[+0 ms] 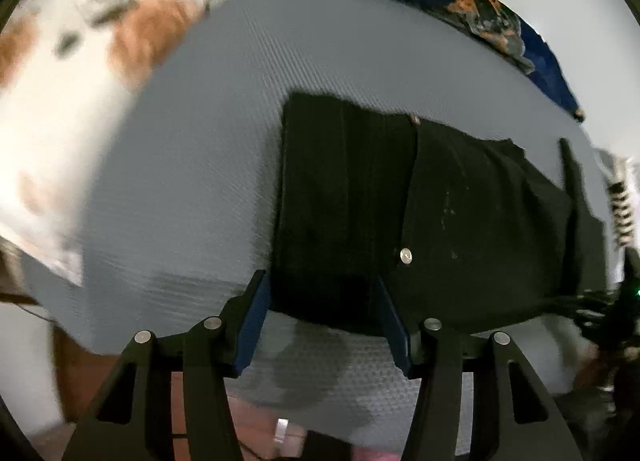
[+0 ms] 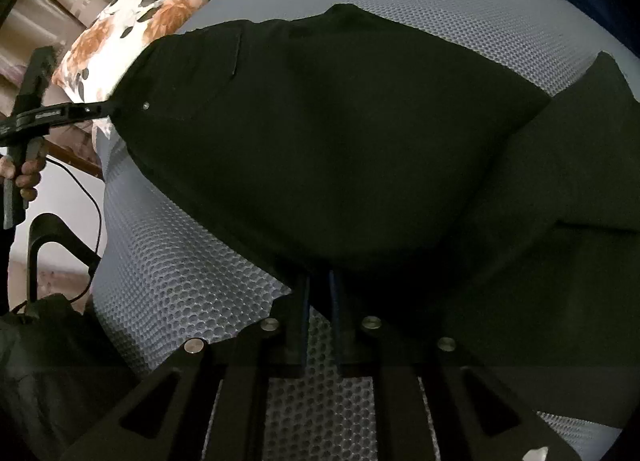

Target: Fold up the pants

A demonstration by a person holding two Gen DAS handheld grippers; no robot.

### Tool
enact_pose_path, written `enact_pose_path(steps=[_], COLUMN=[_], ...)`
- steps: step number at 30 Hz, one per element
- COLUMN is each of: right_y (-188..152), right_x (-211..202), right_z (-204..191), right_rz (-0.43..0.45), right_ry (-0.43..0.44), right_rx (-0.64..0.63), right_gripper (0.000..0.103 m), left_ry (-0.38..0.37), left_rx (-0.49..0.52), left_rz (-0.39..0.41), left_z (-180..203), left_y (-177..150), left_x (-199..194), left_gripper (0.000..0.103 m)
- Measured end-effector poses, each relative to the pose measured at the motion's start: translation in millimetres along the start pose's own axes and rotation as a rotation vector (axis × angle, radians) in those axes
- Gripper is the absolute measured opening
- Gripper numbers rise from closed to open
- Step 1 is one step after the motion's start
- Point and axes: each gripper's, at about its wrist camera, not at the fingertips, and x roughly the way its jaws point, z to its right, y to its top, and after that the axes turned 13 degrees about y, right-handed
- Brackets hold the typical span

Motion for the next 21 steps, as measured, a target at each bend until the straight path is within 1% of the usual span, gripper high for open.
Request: enact_pose_path(steps=[1, 3, 5, 7, 9, 13, 16, 18, 21], right_y=[0, 1, 1, 4, 7, 12, 14, 16, 16], right_x=[-1, -1, -3, -4, -7, -13, -14, -15, -16], right_z=[1, 0, 1, 2, 2, 3, 5, 5, 6], right_rz=[0.000, 0.007, 0.010, 0.018, 0.028, 0.042, 0.053, 0.060, 0.070], right_ry=[0.008, 0.021, 0.031, 0.040, 0.043, 0.049, 0.050, 0.055, 0.060], right_rx=[0.005, 0.006, 0.010, 0.018, 0.014, 0.018, 0.018, 0.025, 0.027], right_gripper=[0.014, 0.017, 0.017, 0.017, 0.017, 0.017, 0.015, 0.015, 0.015], left_ry=[0.023, 0.037, 0.025, -0.016, -0.087, -0.218, -0.286, -0.321, -0.335], left_rx=[0.010, 0.010, 0.038, 0.114, 0.192, 0.352, 0.453, 0.513, 0.581], left_rz=[0.019, 0.051, 0.113, 0.166, 0.198, 0.209, 0.200, 0.173, 0.137], left_z=[2, 3, 13, 38, 65, 131, 175, 201, 231], left_y=[1, 0, -3, -4, -8, -16, -23, -27, -34], left_x=[-7, -18, -32, -44, -49, -43, -33, -22, -8], left_gripper=[0.055, 0.055, 0.055, 0.055, 0.055, 0.055, 0.055, 0.055, 0.055])
